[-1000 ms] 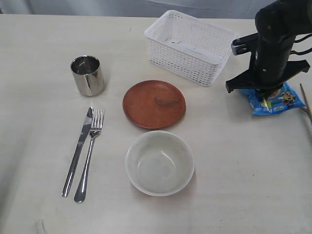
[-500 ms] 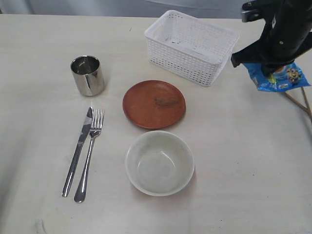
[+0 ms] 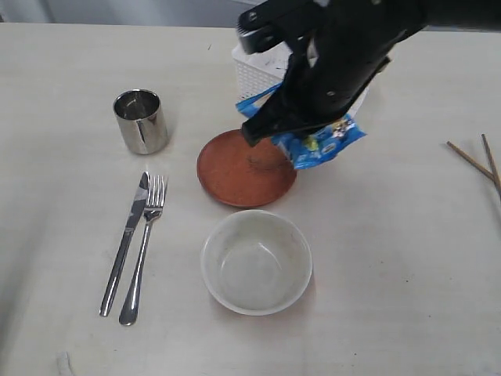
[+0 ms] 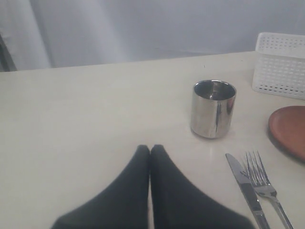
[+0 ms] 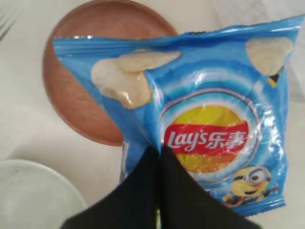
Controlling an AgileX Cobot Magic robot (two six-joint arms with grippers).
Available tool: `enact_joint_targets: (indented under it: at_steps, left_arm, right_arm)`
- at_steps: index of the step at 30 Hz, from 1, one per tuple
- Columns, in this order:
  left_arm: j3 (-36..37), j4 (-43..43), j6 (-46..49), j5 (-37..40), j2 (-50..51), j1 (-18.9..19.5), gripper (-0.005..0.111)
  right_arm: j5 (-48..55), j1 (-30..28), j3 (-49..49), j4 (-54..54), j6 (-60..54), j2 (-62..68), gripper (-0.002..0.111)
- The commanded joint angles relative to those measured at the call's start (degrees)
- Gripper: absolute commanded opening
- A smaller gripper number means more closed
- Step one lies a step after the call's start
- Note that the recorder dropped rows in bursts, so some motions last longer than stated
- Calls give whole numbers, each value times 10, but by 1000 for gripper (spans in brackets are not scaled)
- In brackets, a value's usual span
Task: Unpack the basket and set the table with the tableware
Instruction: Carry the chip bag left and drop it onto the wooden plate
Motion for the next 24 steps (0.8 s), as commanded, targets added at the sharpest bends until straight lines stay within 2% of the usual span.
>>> enact_joint_targets:
  at_steps: [1,8,14,16,21,24]
  left_arm:
    - [1,-1,-3,-5,-1,-3,0]
    - [1,-1,-3,-5,-1,-3,0]
    - [1,-1,-3,-5,-1,-3,0]
    - [1,-1,-3,-5,-1,-3,0]
    - [1,-1,-3,-5,-1,-3,0]
    - [1,-1,-3,-5,-1,-3,0]
  right_arm:
    - [-10,33,-49,3,-2,68,0]
    - [14,39,-130,5,-2,168,0]
    - [37,39,-138,5,-3,201,2]
    - [34,39,-138,5,-6,200,11]
    - [40,39,-149,3,-6,199,52]
    - [79,40,-174,3,-14,198,64]
